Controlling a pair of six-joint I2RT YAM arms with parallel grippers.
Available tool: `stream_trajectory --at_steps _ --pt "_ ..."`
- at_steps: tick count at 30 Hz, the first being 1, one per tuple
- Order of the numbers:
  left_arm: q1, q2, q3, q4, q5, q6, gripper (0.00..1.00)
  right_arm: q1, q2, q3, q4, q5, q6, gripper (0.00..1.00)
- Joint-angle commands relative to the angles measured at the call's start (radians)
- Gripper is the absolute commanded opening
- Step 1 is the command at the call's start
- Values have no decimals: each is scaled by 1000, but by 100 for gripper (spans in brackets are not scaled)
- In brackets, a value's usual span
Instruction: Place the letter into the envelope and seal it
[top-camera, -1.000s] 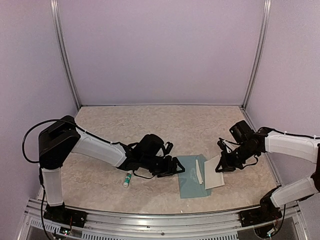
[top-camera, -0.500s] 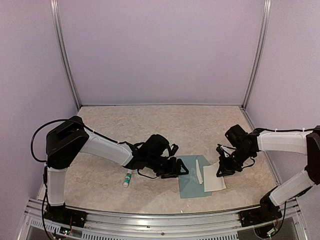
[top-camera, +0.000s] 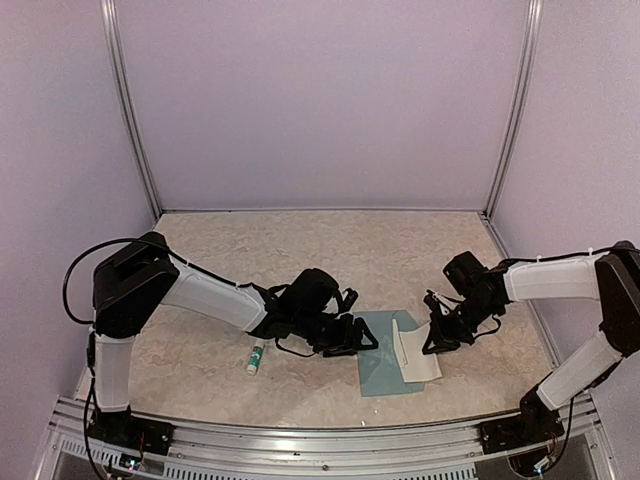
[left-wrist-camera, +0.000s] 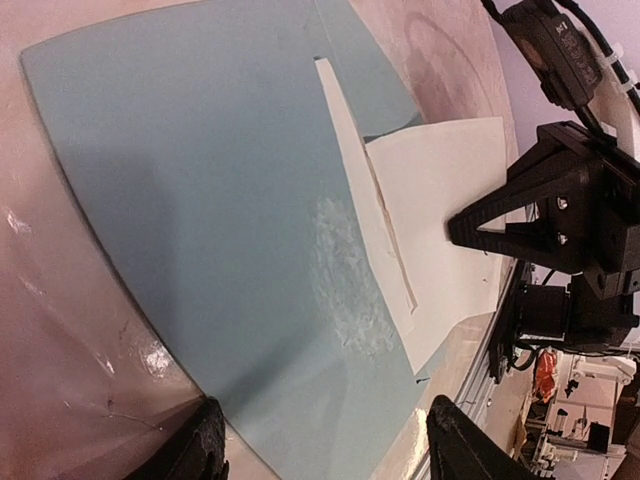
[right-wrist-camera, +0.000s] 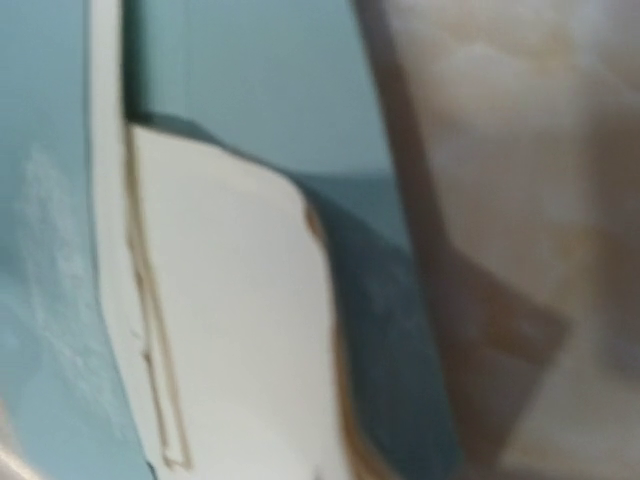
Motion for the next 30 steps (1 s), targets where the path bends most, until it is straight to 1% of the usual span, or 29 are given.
stream_trajectory --at_steps 1,12,16,19,24,27,29,30 --pt "0 43 4 -24 16 12 65 17 25 20 74 -50 30 0" --pt "4 48 7 -11 19 7 65 75 101 38 198 -121 78 0" --pt "3 45 3 -7 15 4 65 86 109 60 192 -111 80 0" --pt "6 32 -9 -3 5 3 65 86 86 83 134 -70 62 1" --pt "10 12 -26 1 -2 2 65 86 13 101 20 12 42 36" --pt "9 5 -30 3 -5 2 65 89 -27 112 -38 57 34 48" --pt "9 3 -30 4 -3 2 65 92 -52 115 -63 85 32 52" --pt "10 3 -30 4 -4 2 65 93 -66 113 -66 91 33 52"
